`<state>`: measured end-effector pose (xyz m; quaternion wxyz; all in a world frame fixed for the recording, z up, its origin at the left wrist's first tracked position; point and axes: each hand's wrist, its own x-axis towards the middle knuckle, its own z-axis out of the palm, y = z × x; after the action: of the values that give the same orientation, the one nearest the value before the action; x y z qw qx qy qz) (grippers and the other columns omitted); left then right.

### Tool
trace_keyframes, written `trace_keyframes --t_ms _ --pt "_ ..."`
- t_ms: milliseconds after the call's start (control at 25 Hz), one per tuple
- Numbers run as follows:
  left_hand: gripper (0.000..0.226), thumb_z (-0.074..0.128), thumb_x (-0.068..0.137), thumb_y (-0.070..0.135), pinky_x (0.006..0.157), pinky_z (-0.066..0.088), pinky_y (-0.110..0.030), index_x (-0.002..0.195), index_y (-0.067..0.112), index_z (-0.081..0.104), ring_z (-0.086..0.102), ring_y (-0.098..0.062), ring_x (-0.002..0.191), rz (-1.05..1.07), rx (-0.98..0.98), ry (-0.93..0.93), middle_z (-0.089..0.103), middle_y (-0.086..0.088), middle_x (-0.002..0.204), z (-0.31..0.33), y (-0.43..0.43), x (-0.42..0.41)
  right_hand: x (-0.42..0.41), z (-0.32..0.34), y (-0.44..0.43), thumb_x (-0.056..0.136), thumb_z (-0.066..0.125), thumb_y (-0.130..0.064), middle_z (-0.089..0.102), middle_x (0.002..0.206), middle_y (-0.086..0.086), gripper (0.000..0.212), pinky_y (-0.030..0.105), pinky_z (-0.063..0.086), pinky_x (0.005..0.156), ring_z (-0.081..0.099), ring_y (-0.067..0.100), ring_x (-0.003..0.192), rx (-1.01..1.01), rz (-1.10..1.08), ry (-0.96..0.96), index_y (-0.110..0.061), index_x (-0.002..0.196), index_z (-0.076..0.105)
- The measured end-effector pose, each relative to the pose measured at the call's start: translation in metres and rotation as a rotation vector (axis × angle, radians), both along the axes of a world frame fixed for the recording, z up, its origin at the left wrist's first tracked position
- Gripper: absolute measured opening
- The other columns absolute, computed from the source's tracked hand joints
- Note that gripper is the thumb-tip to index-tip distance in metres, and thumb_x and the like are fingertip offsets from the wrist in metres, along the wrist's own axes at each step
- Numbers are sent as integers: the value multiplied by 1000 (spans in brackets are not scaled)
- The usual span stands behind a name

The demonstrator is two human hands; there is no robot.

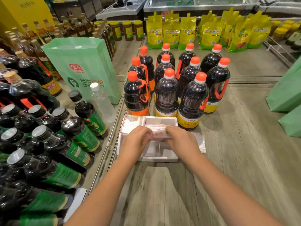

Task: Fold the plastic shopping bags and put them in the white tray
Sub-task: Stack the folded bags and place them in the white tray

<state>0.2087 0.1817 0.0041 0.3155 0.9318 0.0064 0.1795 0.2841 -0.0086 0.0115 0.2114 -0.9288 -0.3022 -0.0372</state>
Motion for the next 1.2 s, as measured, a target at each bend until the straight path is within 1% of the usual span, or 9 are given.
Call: trace_keyframes --t_ms 80,200,360,480,600,800,920,1040,1200 --pt "14 66 94 28 73 52 -30 107 25 67 58 -3 90 4 -23 -19 57 14 101 0 0 -4 -4 1 -5 92 61 -37 62 101 -4 16 37 49 62 63 26 89 34 12 -50 -24 99 55" --pt "8 69 91 16 68 47 -28 98 20 71 55 -8 88 35 46 -67 54 11 95 -3 -8 -3 -7 -9 -8 91 66 -37 56 94 0 19 32 41 53 62 27 80 32 -15 -73 -18 90 62" --pt "10 75 85 12 63 43 -29 92 18 72 55 -15 84 77 130 -54 54 6 90 -4 -16 3 -7 -12 -10 93 64 -35 60 102 -3 17 32 43 65 61 21 95 47 -58 53 -20 98 66" --pt "14 77 83 17 74 48 -36 95 18 71 54 -20 91 105 187 -85 58 2 95 6 -23 4 -11 -9 -27 92 65 -37 59 104 -10 15 32 46 67 59 12 93 155 -82 75 -26 103 66" --pt "24 79 81 20 79 40 -33 103 20 70 52 -19 97 55 242 -126 61 2 103 16 -51 11 -3 -16 -70 89 66 -44 58 99 -12 20 35 49 69 58 12 89 290 -312 121 -29 101 64" --pt "24 80 76 19 81 40 -38 98 24 72 60 -25 100 -53 318 62 66 4 98 9 -111 28 9 -29 -119 80 71 -57 62 98 -3 51 34 47 71 61 21 93 108 -612 432 -19 110 55" --pt "26 81 70 22 85 27 -33 94 27 73 64 -23 97 -71 424 120 69 6 94 -3 -124 32 14 -42 -113 75 80 -47 66 87 -2 44 39 55 75 66 23 85 273 -615 603 -16 97 56" --pt "30 84 65 21 84 28 -33 92 25 72 65 -24 91 -75 435 102 68 5 89 -8 -125 34 21 -54 -111 70 84 -35 72 86 0 37 38 57 78 70 23 84 428 -599 775 -13 94 66" --pt "29 82 67 22 86 30 -33 94 23 70 62 -25 91 -60 429 87 66 4 90 -10 -128 34 19 -52 -136 81 80 -20 67 74 0 13 27 43 55 56 13 59 556 -537 890 -17 87 69"
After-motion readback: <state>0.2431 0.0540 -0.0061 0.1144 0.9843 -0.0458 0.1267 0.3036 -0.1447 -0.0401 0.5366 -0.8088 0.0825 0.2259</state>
